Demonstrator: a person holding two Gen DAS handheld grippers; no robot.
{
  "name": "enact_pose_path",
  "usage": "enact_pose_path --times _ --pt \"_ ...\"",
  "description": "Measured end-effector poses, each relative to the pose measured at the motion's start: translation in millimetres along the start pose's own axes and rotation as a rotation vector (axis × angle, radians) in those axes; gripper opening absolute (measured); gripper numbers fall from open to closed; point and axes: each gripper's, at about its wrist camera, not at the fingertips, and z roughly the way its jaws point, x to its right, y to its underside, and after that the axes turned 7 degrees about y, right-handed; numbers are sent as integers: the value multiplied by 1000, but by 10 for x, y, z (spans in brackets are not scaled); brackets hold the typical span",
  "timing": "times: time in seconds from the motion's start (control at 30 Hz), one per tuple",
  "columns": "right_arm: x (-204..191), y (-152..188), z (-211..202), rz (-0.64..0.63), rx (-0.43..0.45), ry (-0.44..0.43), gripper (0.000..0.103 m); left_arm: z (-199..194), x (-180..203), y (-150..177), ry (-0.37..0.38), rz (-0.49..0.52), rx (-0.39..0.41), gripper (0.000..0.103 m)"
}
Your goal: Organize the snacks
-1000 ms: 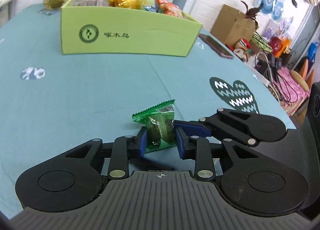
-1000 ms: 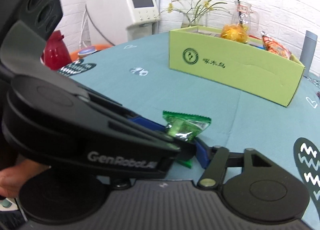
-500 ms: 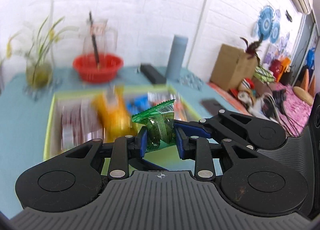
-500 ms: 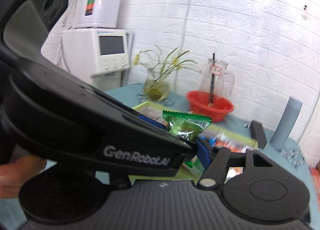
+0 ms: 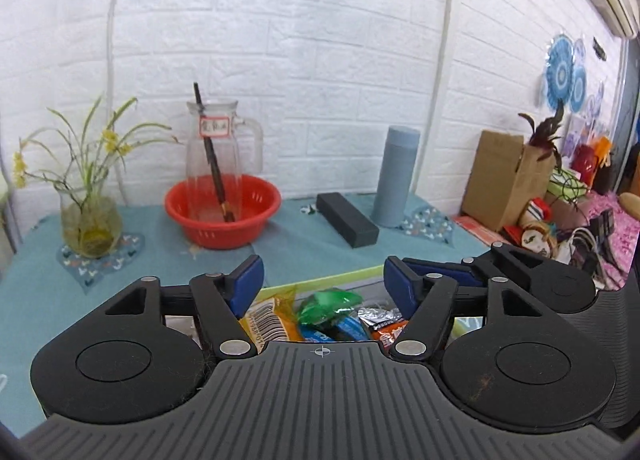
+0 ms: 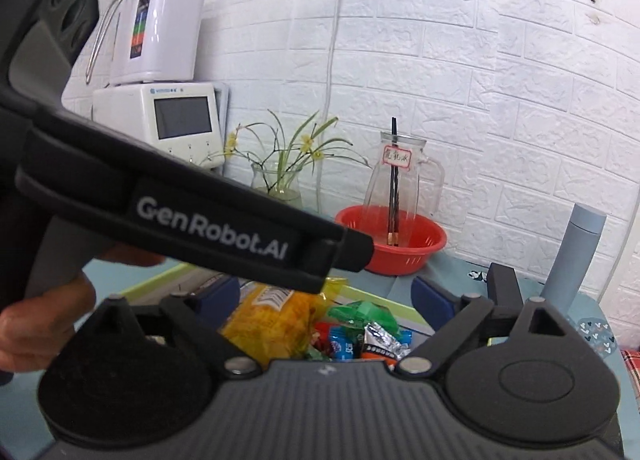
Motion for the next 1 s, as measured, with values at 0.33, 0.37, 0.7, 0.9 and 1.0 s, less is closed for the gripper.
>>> enact_pose_path --times 0.33,0.37,0.7,0.9,1.0 --pt "-62 193 -503 44 -85 34 93 -599 252 122 -37 -8 48 79" --pt "-72 254 -609 64 -96 45 93 -713 281 178 -49 -12 55 83" --pt "-498 984 -1840 361 -200 213 93 -1849 719 1319 -216 -125 35 92" --pt "-1013 1292 -2568 376 -151 393 93 -2387 1043 2004 -238 -139 3 92" --pt "-1267 1430 -2888 327 -156 416 93 -2623 1200 2275 -220 -120 15 89"
